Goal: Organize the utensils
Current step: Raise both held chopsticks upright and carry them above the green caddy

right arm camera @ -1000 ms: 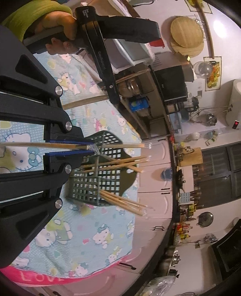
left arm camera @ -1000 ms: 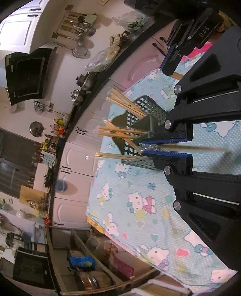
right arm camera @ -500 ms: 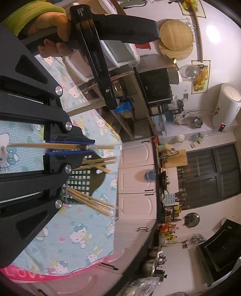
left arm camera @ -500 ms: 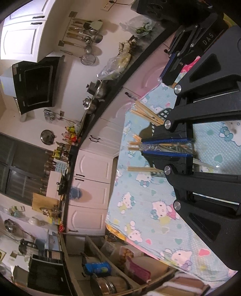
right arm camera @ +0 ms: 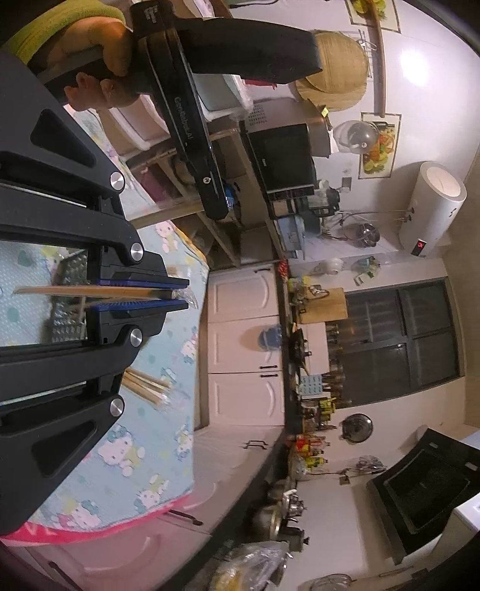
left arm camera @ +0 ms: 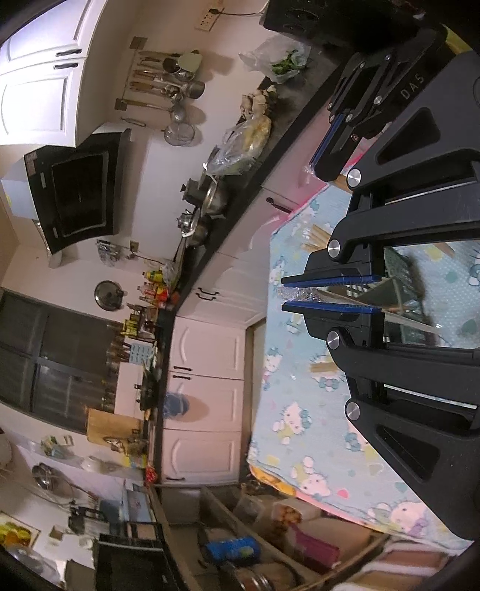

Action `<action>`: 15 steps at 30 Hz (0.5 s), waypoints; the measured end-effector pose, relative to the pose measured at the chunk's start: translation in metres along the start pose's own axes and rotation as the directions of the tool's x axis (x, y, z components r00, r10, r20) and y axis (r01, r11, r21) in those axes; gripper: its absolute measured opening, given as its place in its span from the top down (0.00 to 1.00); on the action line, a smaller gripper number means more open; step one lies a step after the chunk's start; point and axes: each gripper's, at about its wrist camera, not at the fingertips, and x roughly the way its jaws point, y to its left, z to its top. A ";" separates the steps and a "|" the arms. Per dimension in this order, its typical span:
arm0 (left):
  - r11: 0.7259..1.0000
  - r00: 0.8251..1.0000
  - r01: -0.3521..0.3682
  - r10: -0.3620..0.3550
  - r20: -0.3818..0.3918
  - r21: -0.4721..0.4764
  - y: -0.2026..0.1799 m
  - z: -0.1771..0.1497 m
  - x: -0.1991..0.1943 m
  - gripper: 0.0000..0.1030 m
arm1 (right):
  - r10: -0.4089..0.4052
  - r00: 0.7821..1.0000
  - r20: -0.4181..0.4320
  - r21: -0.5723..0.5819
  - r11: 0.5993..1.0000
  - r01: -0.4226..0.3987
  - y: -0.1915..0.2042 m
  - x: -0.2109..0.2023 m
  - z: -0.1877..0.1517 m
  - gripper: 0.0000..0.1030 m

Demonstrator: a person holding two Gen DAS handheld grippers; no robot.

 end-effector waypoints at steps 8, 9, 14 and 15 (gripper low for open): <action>1.000 0.999 -0.003 0.002 0.034 0.026 -0.004 0.021 0.009 0.97 | -0.016 0.999 0.031 0.000 1.000 0.016 -0.009 0.008 0.020 0.94; 1.000 0.999 -0.007 0.005 0.040 0.028 -0.003 0.025 0.010 0.97 | -0.016 0.999 0.035 -0.004 1.000 0.016 -0.009 0.010 0.022 0.94; 0.999 0.997 -0.025 0.022 0.068 0.034 0.000 0.038 0.015 0.97 | -0.017 0.998 0.063 -0.022 1.000 0.018 -0.007 0.019 0.036 0.94; 0.999 0.997 -0.026 0.024 0.072 0.033 0.002 0.040 0.017 0.97 | -0.015 0.997 0.070 -0.026 1.000 0.016 -0.005 0.022 0.039 0.94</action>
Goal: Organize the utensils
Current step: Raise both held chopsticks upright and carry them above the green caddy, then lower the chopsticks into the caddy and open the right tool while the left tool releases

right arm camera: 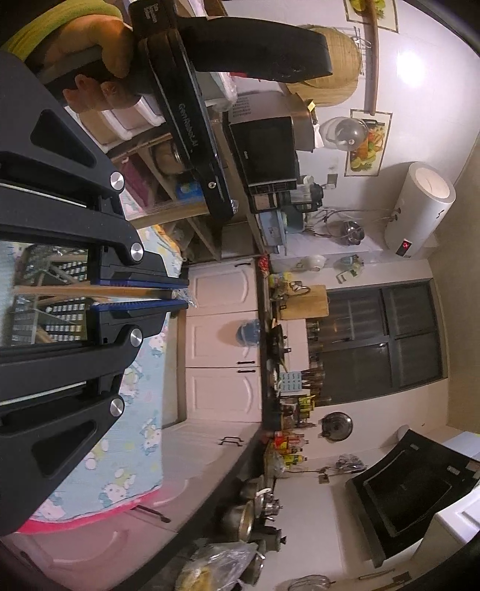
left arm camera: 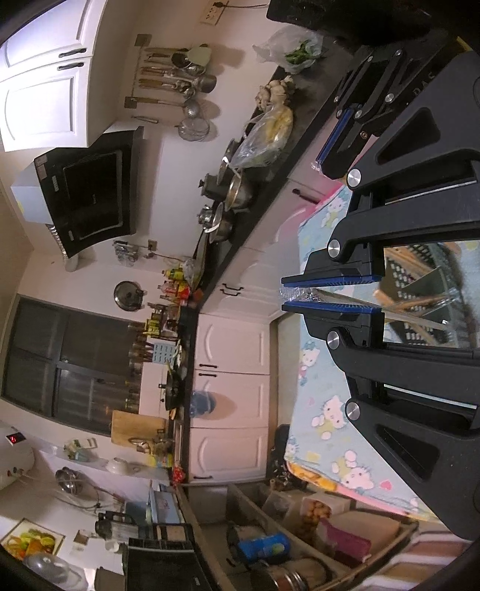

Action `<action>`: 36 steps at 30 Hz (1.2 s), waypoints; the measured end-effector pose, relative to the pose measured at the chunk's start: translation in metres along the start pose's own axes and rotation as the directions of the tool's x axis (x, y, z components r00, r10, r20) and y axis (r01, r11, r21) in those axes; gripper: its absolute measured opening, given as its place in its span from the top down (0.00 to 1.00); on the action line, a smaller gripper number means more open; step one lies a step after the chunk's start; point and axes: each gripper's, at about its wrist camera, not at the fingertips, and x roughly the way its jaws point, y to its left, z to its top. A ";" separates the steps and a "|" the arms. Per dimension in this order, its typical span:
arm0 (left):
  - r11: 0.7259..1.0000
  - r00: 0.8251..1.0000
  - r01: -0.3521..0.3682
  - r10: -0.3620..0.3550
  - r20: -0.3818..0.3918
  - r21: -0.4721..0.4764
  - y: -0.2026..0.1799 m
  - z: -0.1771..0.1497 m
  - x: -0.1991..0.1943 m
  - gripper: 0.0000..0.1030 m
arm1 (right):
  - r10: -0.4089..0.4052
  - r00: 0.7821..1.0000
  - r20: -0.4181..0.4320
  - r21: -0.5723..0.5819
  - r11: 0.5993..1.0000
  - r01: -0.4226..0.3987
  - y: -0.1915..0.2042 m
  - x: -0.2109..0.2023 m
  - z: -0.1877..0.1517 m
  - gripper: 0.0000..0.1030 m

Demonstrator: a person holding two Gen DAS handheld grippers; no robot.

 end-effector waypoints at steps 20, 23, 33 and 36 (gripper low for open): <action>0.997 0.996 -0.018 0.011 -0.087 -0.080 0.036 -0.048 0.053 0.97 | -0.043 0.999 -0.023 0.002 0.999 0.043 -0.018 0.070 -0.045 0.94; 0.996 0.995 -0.021 0.012 -0.102 -0.090 0.039 -0.056 0.057 0.97 | -0.046 0.998 -0.038 0.017 0.999 0.047 -0.022 0.075 -0.054 0.94; 0.995 0.989 -0.025 0.011 -0.145 -0.097 0.044 -0.073 0.058 0.97 | -0.054 0.992 -0.112 0.028 0.998 0.058 -0.025 0.074 -0.076 0.91; 0.995 0.988 -0.031 0.017 -0.153 -0.096 0.043 -0.076 0.055 0.94 | -0.063 0.989 -0.132 0.028 0.997 0.067 -0.027 0.070 -0.081 0.86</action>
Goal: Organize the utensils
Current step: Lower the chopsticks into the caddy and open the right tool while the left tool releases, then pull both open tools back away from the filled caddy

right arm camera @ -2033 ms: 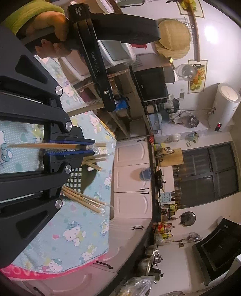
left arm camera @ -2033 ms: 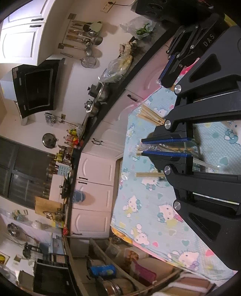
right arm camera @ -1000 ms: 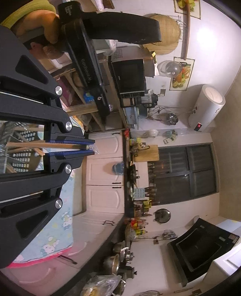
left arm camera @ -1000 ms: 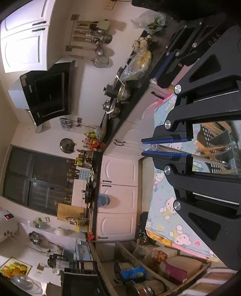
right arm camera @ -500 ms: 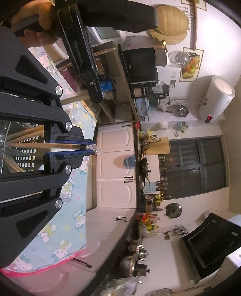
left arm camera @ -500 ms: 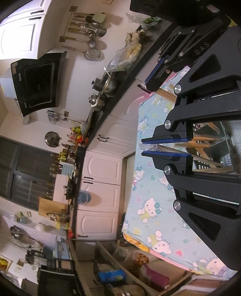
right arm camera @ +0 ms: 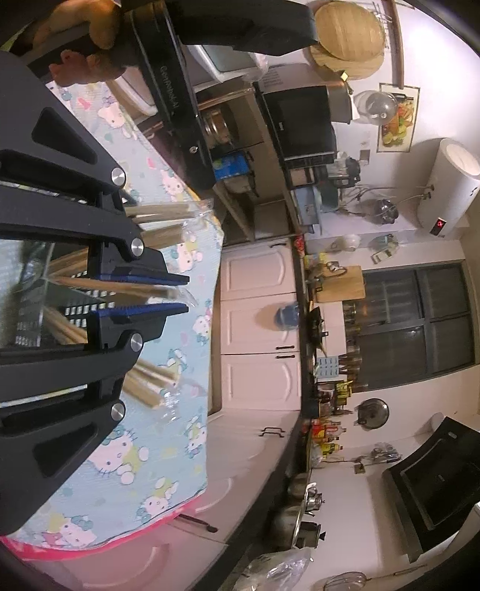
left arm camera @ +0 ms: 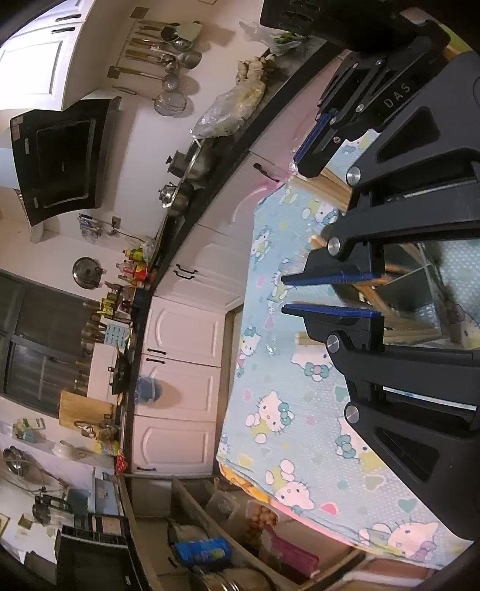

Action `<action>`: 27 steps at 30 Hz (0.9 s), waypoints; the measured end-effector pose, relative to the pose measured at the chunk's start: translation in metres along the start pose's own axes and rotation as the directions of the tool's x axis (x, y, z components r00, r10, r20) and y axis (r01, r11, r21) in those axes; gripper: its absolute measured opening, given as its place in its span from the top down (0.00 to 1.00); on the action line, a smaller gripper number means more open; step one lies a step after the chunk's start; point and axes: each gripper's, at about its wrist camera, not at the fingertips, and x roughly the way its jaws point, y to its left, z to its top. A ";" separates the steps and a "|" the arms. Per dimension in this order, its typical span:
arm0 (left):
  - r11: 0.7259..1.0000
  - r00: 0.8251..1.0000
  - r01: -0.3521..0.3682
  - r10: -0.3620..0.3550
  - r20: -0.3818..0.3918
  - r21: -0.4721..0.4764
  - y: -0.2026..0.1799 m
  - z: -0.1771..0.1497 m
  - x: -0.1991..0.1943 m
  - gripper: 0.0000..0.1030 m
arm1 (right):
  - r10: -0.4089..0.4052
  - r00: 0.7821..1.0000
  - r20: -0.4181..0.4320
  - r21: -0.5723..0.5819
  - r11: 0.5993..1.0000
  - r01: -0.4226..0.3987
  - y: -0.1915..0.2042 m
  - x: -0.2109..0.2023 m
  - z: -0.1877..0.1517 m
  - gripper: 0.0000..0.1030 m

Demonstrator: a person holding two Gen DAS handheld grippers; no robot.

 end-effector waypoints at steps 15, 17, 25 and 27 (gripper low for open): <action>0.999 0.999 -0.036 0.036 -0.030 -0.009 0.003 -0.028 -0.030 0.71 | -0.023 0.999 -0.037 -0.012 1.000 0.023 0.005 -0.034 -0.018 0.70; 0.999 0.999 -0.038 0.038 -0.035 -0.007 0.002 -0.034 -0.035 0.67 | -0.026 0.999 -0.041 -0.018 1.000 0.025 0.007 -0.041 -0.023 0.68; 0.999 0.997 -0.048 0.049 -0.056 0.010 -0.006 -0.061 -0.057 0.58 | -0.029 0.998 -0.061 -0.023 0.999 0.028 0.016 -0.069 -0.044 0.53; 0.998 0.997 -0.055 0.056 -0.060 0.016 -0.008 -0.067 -0.063 0.56 | -0.033 0.997 -0.066 -0.023 0.999 0.032 0.018 -0.076 -0.051 0.49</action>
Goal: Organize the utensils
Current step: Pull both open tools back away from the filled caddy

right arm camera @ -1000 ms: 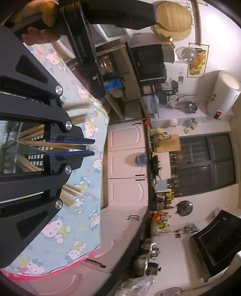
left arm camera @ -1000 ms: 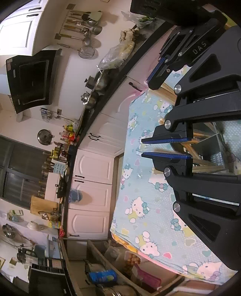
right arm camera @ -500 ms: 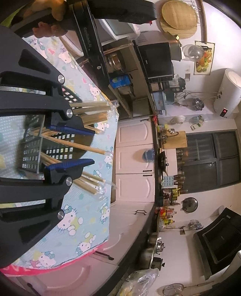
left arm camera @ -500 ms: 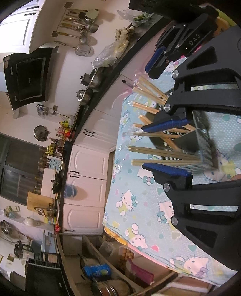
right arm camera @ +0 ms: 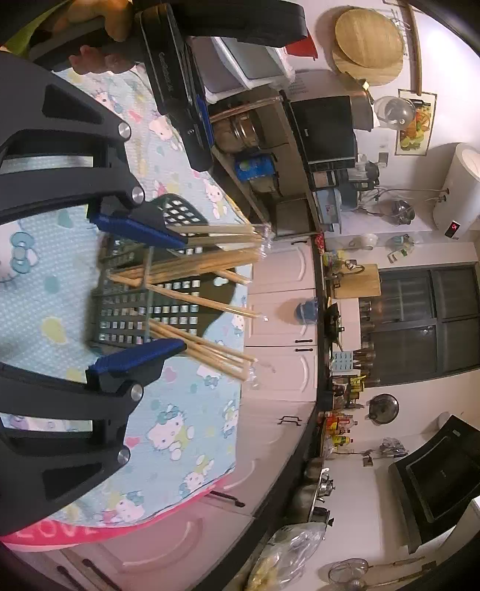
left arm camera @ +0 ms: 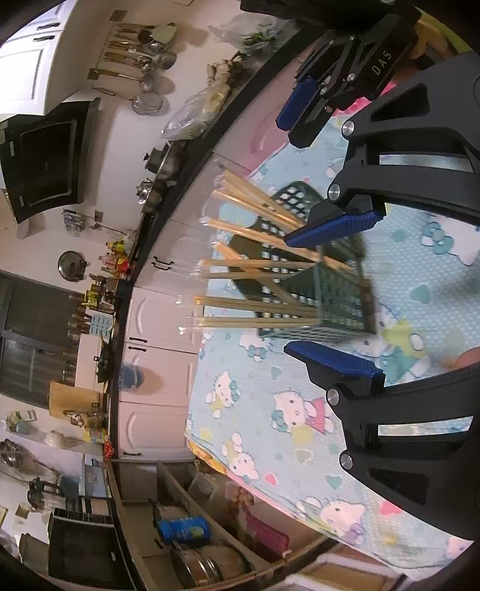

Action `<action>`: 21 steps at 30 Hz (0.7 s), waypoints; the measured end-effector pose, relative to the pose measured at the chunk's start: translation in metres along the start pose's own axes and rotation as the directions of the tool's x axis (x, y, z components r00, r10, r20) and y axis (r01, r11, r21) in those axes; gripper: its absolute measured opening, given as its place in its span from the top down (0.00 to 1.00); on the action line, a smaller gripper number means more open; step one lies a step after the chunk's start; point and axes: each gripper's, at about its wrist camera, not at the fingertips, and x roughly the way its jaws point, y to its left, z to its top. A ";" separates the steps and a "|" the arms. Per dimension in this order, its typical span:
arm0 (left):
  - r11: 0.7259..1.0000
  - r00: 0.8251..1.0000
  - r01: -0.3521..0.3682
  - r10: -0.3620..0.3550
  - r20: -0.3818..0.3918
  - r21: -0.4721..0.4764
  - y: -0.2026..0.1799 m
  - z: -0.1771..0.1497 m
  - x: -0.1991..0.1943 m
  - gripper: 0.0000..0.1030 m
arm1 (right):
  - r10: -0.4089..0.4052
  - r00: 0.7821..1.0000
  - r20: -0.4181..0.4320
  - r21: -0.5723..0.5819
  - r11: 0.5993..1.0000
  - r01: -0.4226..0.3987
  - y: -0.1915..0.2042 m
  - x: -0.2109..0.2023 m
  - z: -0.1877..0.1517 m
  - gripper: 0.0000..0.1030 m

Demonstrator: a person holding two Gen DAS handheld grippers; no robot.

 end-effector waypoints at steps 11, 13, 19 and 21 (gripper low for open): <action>1.000 0.999 -0.006 0.007 -0.053 0.004 0.000 -0.038 -0.014 0.43 | -0.019 0.999 -0.042 0.027 0.999 0.020 0.005 -0.026 -0.037 0.27; 1.000 0.998 -0.003 0.004 -0.058 0.006 -0.001 -0.044 -0.015 0.39 | -0.021 0.998 -0.051 0.032 0.999 0.023 0.004 -0.028 -0.044 0.26; 1.000 0.997 0.000 0.001 -0.077 0.003 -0.001 -0.062 -0.017 0.26 | -0.040 0.997 -0.067 0.041 0.998 0.042 0.003 -0.035 -0.060 0.20; 1.000 0.997 0.000 0.000 -0.081 -0.002 -0.001 -0.067 -0.018 0.25 | -0.047 0.996 -0.071 0.051 0.997 0.051 0.002 -0.037 -0.066 0.18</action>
